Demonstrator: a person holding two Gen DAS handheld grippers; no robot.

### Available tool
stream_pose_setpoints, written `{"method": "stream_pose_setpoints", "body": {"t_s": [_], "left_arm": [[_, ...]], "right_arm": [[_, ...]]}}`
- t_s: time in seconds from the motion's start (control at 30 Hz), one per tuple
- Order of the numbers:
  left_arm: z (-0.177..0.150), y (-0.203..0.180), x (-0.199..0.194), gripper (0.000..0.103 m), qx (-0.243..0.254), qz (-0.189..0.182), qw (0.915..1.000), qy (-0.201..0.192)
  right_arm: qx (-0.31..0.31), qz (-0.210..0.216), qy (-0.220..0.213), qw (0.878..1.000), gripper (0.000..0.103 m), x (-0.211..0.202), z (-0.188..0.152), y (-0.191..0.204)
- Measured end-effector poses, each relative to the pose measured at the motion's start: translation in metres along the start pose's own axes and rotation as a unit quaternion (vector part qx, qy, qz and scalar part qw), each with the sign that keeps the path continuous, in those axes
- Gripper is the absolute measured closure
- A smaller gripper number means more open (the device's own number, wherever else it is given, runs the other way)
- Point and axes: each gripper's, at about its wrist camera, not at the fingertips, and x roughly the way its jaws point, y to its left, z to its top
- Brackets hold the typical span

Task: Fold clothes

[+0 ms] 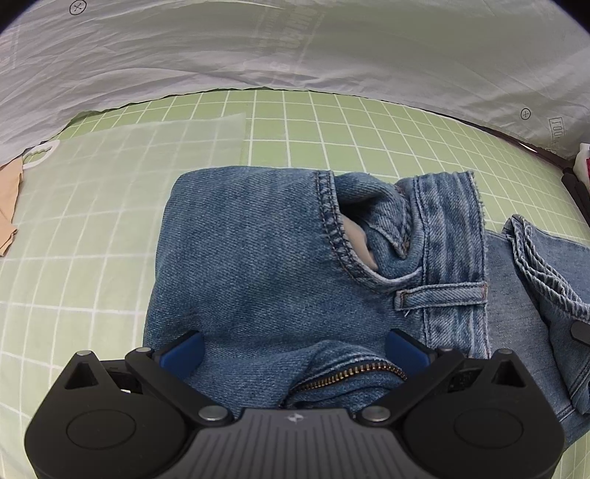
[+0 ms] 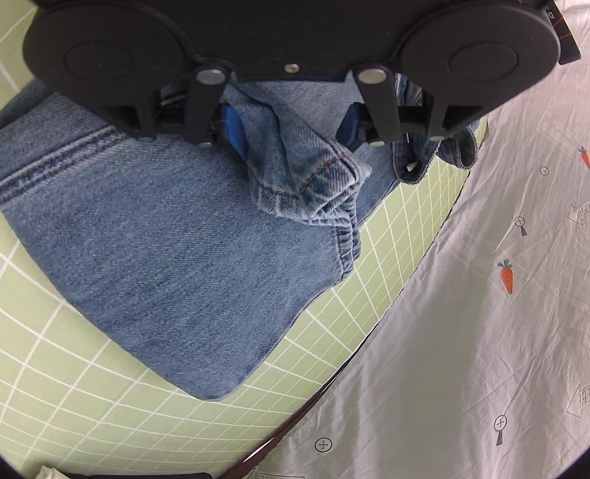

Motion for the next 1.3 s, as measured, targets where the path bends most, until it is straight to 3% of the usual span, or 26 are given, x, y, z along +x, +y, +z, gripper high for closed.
{"method": "stream_pose_setpoints", "body": {"t_s": [0.07,0.13,0.3,0.43,0.6,0.7,0.8,0.87,1.07,1.3], "left_arm": [[0.000,0.000,0.000,0.000,0.001,-0.001,1.0000,0.000],[0.000,0.000,0.000,0.000,0.001,-0.001,1.0000,0.000],[0.000,0.000,0.000,0.000,0.002,-0.001,1.0000,0.000],[0.001,0.000,0.000,0.000,0.002,-0.001,1.0000,-0.001],[0.002,0.001,0.001,0.000,0.001,-0.002,1.0000,0.000],[0.002,0.001,0.001,0.000,0.001,-0.002,1.0000,-0.001],[0.002,0.001,0.001,0.000,0.001,-0.002,1.0000,-0.002],[0.002,0.001,0.001,0.000,0.000,-0.002,1.0000,-0.002],[0.001,0.000,0.002,0.000,0.000,0.000,1.0000,-0.002],[0.000,0.001,0.001,0.000,0.001,-0.001,1.0000,-0.004]], "right_arm": [[0.020,0.023,0.006,1.000,0.031,-0.003,0.000,-0.002],[0.023,0.047,0.008,0.999,0.023,-0.006,0.000,0.002],[-0.059,0.048,-0.023,0.997,0.023,-0.017,0.003,0.030],[-0.152,-0.015,-0.028,0.988,0.024,-0.002,0.005,0.053],[-0.301,-0.090,-0.030,0.949,0.026,0.036,-0.011,0.083],[-0.326,-0.117,-0.024,0.938,0.039,0.053,-0.017,0.087],[-0.350,-0.144,-0.018,0.925,0.045,0.069,-0.023,0.091],[-0.363,-0.153,-0.018,0.919,0.061,0.073,-0.025,0.090],[-0.361,-0.129,-0.020,0.923,0.088,0.065,-0.022,0.086],[-0.360,-0.101,-0.036,0.927,0.092,0.045,-0.025,0.096]]}}
